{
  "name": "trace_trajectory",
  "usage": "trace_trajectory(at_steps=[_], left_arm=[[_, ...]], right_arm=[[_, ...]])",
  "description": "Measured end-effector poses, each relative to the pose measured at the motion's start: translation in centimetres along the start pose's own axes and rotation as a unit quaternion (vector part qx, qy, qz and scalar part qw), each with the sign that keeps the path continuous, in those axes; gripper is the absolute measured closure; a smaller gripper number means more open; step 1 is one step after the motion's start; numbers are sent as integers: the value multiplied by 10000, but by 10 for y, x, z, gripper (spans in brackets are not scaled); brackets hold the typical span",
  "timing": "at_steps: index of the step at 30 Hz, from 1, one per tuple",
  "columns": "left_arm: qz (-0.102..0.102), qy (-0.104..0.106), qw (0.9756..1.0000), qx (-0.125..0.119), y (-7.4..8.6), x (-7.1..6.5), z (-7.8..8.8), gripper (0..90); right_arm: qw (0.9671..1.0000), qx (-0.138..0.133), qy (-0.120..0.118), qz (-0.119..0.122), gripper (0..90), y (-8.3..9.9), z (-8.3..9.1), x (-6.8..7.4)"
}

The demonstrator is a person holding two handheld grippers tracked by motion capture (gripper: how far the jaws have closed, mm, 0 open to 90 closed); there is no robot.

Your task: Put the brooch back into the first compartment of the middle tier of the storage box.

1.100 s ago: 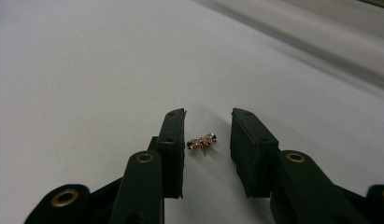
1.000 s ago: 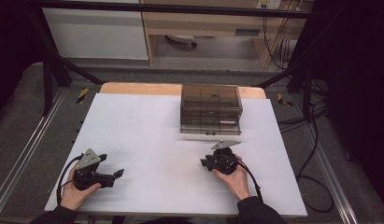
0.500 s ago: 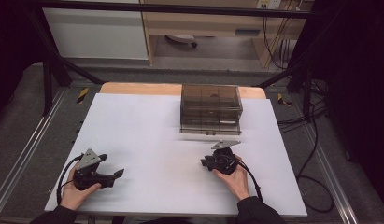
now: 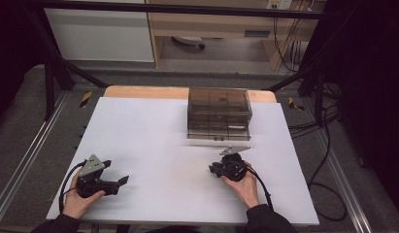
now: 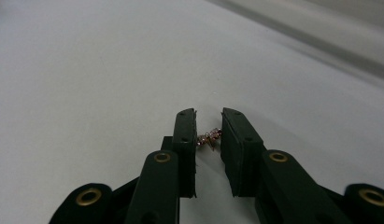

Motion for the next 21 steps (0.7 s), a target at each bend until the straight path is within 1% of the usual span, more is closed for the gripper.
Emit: trace_trajectory(at_steps=[4,19,21], left_arm=[[-2,2,10000,-5,0,0,0,74],[5,0,10000,-7,0,0,0,74],[4,-1,10000,-9,0,0,0,74]], right_arm=[[10000,-24,-4,-3,778,0,0,0],[10000,31,-32,-12,791,0,1,1],[10000,26,-32,20,794,0,1,1]])
Point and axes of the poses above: each handheld gripper's, and its own axes: z roughly backward along the jaws, y roughly out of its underside, x roughly to its left, the point moved 1 cm from there along -z, roughly forward along the jaws, and after that the axes turned 6 degrees about -y, right-handed, at the moved point
